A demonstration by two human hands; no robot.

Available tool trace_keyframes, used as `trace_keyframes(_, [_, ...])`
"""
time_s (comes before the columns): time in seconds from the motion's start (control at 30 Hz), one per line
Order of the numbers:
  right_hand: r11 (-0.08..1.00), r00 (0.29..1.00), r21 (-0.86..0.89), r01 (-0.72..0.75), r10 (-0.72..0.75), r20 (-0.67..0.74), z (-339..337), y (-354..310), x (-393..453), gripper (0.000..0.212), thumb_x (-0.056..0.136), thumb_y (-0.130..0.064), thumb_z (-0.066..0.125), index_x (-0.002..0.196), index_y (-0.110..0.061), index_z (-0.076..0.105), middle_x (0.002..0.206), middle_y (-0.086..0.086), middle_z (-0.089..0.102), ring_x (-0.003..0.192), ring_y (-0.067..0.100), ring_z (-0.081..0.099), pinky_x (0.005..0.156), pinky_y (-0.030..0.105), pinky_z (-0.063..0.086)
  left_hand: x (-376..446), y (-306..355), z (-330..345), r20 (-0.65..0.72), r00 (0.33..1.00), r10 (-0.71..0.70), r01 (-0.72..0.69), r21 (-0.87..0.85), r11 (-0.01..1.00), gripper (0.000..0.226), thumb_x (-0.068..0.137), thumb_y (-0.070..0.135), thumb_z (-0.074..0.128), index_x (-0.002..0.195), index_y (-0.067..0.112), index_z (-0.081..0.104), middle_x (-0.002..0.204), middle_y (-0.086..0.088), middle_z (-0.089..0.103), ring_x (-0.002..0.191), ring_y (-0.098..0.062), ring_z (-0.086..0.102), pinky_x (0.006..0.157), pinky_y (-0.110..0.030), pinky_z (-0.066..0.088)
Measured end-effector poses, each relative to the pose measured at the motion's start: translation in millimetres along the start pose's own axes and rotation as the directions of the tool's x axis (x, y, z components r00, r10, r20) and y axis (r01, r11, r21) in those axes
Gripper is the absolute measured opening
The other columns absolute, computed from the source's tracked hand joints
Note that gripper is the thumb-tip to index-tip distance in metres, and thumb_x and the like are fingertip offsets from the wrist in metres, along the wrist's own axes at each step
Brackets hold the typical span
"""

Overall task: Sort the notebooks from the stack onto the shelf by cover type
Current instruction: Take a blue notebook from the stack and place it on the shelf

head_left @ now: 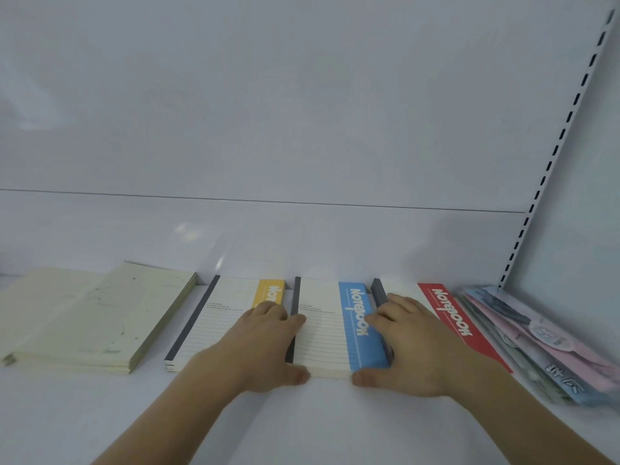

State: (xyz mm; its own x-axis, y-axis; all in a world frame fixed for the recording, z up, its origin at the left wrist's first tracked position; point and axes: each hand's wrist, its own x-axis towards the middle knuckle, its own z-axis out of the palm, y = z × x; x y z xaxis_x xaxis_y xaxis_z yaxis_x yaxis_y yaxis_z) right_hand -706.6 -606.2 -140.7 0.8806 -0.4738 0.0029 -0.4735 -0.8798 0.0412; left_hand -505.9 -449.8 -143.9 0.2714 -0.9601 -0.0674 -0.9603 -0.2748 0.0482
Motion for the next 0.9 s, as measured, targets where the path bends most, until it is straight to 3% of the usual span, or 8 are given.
trace_keyframes(0.07, [0.999,0.997,0.046,-0.005,0.008,-0.07,-3.2,-3.4,-3.9,0.112,0.062,-0.098,0.025,0.149,-0.028,0.03,0.147,-0.012,0.034,0.141,0.013,0.019,0.119,0.035,0.02,-7.3,4.3,-3.3,-0.059,0.998,-0.018,0.016,-0.038,0.999,0.091,0.082,0.07,0.06,0.155,0.028,0.023,0.147,0.004,0.037,0.142,-0.018,0.024,0.116,-0.033,0.028])
trace_keyframes(0.17, [0.996,0.975,0.089,-0.029,0.048,-0.215,-2.8,-15.7,-4.9,0.097,0.077,-0.087,0.022,0.152,-0.026,0.025,0.159,-0.008,0.021,0.149,0.013,0.007,0.123,0.031,0.011,-18.0,11.0,-5.6,-0.264,0.962,-0.067,0.049,-0.073,0.996,0.08,0.089,0.068,0.051,0.154,0.029,0.026,0.154,0.007,0.032,0.145,-0.015,0.024,0.118,-0.031,0.025])
trace_keyframes(0.23, [0.994,0.961,0.105,-0.04,0.066,-0.268,-0.2,-30.2,-3.1,0.093,0.081,-0.082,0.014,0.153,-0.025,0.026,0.162,-0.004,0.017,0.151,0.014,0.001,0.122,0.03,0.004,-26.1,11.8,-1.0,-0.413,0.904,-0.115,0.091,-0.078,0.993,0.072,0.093,0.067,0.04,0.152,0.026,0.034,0.155,0.006,0.036,0.145,-0.016,0.029,0.119,-0.031,0.024])
trace_keyframes(0.33, [0.993,0.957,0.104,-0.05,0.077,-0.281,7.7,-55.3,-0.6,0.093,0.081,-0.076,-0.006,0.155,-0.025,0.019,0.164,0.001,0.009,0.151,0.019,-0.005,0.122,0.034,0.0,-43.1,5.9,9.3,-0.501,0.844,-0.189,0.162,-0.098,0.982,0.073,0.092,0.066,0.029,0.144,0.019,0.05,0.15,-0.003,0.05,0.142,-0.025,0.041,0.116,-0.041,0.035])
trace_keyframes(0.4, [0.993,0.964,0.104,-0.047,0.072,-0.257,10.6,-72.2,-0.2,0.093,0.08,-0.073,-0.011,0.156,-0.025,0.01,0.165,0.001,0.003,0.151,0.02,-0.009,0.122,0.035,-0.001,-57.5,-3.0,12.8,-0.515,0.825,-0.231,0.212,-0.097,0.972,0.073,0.094,0.065,0.029,0.144,0.016,0.051,0.15,-0.007,0.05,0.142,-0.028,0.042,0.114,-0.045,0.038])
trace_keyframes(0.53, [0.99,0.978,0.142,-0.013,0.042,-0.205,0.5,-110.6,-1.2,0.084,0.086,-0.068,-0.002,0.157,-0.022,0.0,0.165,0.001,-0.003,0.15,0.018,-0.013,0.12,0.033,-0.004,-90.5,-31.0,14.5,-0.504,0.811,-0.296,0.302,-0.074,0.951,0.078,0.095,0.068,0.021,0.15,0.018,0.042,0.156,-0.006,0.041,0.148,-0.028,0.032,0.119,-0.047,0.032])
trace_keyframes(0.73, [0.992,0.973,0.107,0.07,-0.044,-0.227,-18.3,-202.4,5.7,0.084,0.086,-0.068,-0.002,0.157,-0.023,0.002,0.165,0.001,-0.001,0.151,0.019,-0.011,0.123,0.036,-0.001,-163.4,-87.4,7.2,-0.532,0.756,-0.381,0.389,-0.103,0.915,0.071,0.096,0.064,0.027,0.143,0.017,0.051,0.151,-0.005,0.049,0.145,-0.027,0.037,0.117,-0.05,0.034])
trace_keyframes(0.9, [0.978,0.964,0.126,0.164,-0.132,-0.23,-27.9,-317.9,16.8,0.08,0.091,-0.068,0.004,0.157,-0.022,0.004,0.165,0.0,0.0,0.151,0.019,-0.009,0.123,0.036,0.0,-250.2,-160.8,0.5,-0.517,0.722,-0.46,0.48,-0.105,0.871,0.072,0.094,0.065,0.024,0.143,0.019,0.052,0.151,-0.004,0.05,0.145,-0.026,0.038,0.119,-0.049,0.032])
